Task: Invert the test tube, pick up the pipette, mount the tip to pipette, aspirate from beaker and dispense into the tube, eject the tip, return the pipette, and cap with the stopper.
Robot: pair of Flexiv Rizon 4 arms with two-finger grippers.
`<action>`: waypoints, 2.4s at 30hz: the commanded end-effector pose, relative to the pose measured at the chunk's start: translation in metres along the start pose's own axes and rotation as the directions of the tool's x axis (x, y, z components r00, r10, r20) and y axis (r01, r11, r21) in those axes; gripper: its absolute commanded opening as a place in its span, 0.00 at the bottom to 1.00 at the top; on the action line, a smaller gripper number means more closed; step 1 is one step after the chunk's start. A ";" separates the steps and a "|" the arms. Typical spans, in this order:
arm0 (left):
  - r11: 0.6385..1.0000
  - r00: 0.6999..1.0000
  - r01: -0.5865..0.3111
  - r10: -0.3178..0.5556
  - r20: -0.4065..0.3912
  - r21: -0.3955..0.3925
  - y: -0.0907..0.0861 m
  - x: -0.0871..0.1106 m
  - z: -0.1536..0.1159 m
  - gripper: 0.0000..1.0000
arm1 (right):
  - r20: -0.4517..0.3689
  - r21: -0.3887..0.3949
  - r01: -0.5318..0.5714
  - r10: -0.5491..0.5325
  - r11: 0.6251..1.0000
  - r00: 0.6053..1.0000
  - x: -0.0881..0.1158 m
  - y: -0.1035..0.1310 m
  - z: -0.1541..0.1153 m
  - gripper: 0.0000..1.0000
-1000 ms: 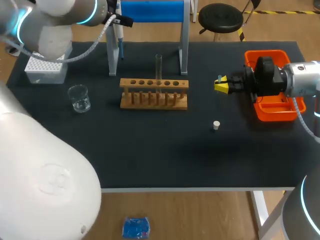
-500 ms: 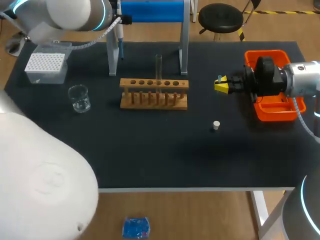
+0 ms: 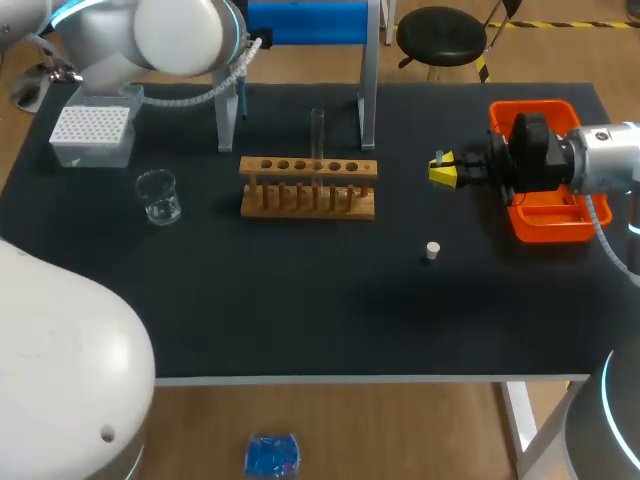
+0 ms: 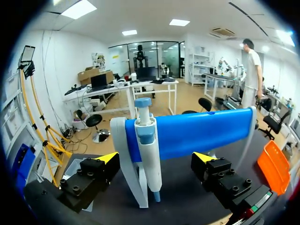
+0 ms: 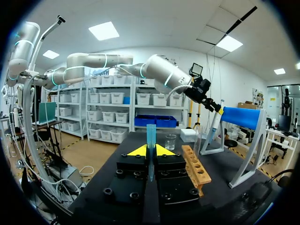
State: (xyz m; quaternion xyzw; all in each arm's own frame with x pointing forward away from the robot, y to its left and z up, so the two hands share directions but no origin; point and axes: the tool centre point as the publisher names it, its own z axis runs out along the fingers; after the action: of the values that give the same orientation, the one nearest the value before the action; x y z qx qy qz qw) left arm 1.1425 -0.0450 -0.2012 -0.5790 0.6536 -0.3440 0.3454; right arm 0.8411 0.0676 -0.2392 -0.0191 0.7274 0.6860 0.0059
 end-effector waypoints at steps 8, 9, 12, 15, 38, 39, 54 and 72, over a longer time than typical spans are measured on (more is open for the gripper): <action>0.999 0.993 0.024 -0.027 0.119 0.024 -0.005 0.011 0.007 1.00 | 0.002 0.001 0.001 -0.001 1.000 1.000 0.001 0.000 0.000 0.00; 0.999 0.993 0.027 -0.029 0.117 0.026 -0.006 0.011 0.008 1.00 | 0.002 0.001 0.001 -0.001 1.000 1.000 0.001 0.000 0.000 0.00; 0.999 0.993 0.036 -0.040 0.113 0.036 -0.007 0.011 0.011 1.00 | 0.002 0.001 0.001 -0.001 1.000 1.000 0.001 0.000 0.000 0.00; 0.998 0.993 0.046 -0.051 0.110 0.043 -0.009 0.012 0.013 1.00 | 0.002 0.001 0.001 -0.001 1.000 1.000 0.001 0.000 0.000 0.00; 0.992 0.990 0.087 -0.097 0.107 0.090 -0.011 0.006 0.026 1.00 | 0.002 0.001 0.001 -0.001 1.000 1.000 0.001 0.000 0.000 0.00; 0.992 0.990 0.087 -0.097 0.107 0.091 -0.011 0.006 0.026 1.00 | 0.002 0.001 0.001 -0.001 1.000 1.000 0.001 0.000 0.000 0.00; 0.992 0.993 0.075 -0.083 0.081 0.099 -0.012 0.012 0.028 1.00 | 0.002 0.001 0.001 -0.001 1.000 1.000 0.001 0.000 0.000 0.00; 0.992 0.988 0.081 -0.093 0.122 0.099 -0.010 0.006 0.031 0.90 | 0.002 0.001 0.001 -0.001 1.000 1.000 0.001 0.000 0.000 0.00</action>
State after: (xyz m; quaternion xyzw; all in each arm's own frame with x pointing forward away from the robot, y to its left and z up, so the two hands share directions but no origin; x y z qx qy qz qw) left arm 1.1717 -0.0521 -0.2088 -0.6095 0.5879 -0.3531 0.3977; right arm 0.8411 0.0676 -0.2392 -0.0191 0.7274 0.6860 0.0059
